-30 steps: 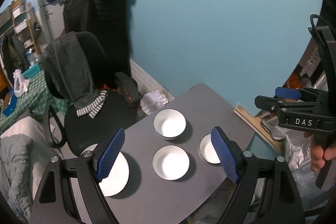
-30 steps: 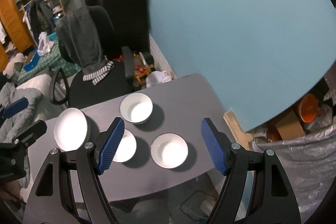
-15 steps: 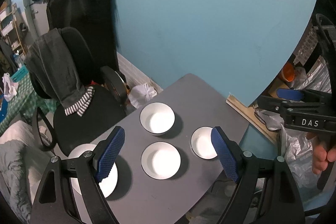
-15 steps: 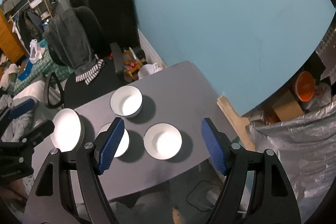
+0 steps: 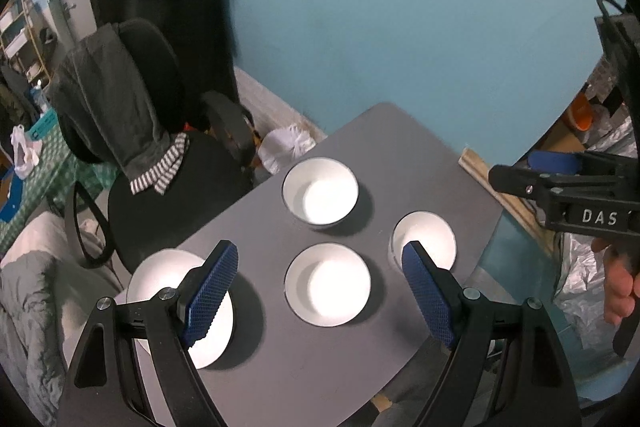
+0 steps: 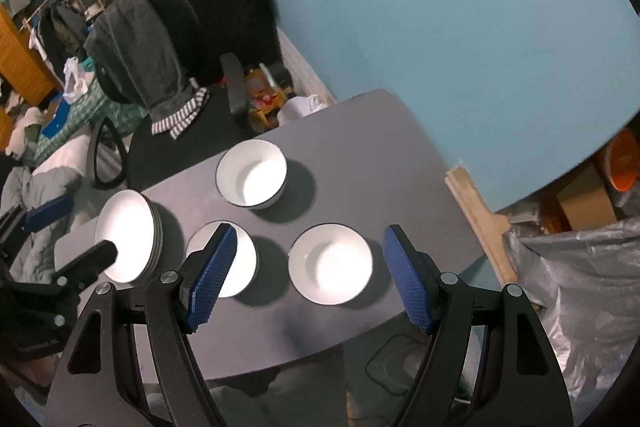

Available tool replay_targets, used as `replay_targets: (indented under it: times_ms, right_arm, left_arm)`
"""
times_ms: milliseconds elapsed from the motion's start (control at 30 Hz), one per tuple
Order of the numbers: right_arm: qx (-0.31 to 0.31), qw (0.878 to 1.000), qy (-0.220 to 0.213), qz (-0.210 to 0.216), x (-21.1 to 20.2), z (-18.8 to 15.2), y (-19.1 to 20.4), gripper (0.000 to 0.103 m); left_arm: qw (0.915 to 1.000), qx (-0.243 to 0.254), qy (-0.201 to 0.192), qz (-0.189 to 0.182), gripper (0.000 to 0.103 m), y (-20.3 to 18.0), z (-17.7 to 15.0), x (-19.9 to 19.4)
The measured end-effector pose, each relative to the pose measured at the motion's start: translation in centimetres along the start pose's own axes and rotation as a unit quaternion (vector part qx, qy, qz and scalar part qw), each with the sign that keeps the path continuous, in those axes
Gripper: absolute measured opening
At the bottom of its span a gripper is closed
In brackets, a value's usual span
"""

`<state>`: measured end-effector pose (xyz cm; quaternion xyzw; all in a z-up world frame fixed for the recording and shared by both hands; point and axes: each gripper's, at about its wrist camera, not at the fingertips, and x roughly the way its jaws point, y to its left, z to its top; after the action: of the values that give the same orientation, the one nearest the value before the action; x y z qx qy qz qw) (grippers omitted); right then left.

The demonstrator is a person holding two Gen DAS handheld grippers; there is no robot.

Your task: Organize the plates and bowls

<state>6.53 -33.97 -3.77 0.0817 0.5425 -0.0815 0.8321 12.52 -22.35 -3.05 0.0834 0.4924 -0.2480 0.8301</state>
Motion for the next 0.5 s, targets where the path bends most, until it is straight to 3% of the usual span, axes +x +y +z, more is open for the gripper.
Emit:
replay_targets:
  times_ms: [367, 500]
  right_arm:
    - [-0.04, 0.998, 0.047, 0.02, 5.5, 0.5, 0.8, 0.075]
    - [-0.058, 0.996, 0.063, 0.034, 7.6, 0.5, 1.3, 0.075]
  left_arm:
    - [0.9978, -0.027, 0.046, 0.04, 0.085, 1.8, -1.6, 4.6]
    - [0.9968, -0.041, 0.056, 0.04, 0.085, 2.5, -2.5, 6.1]
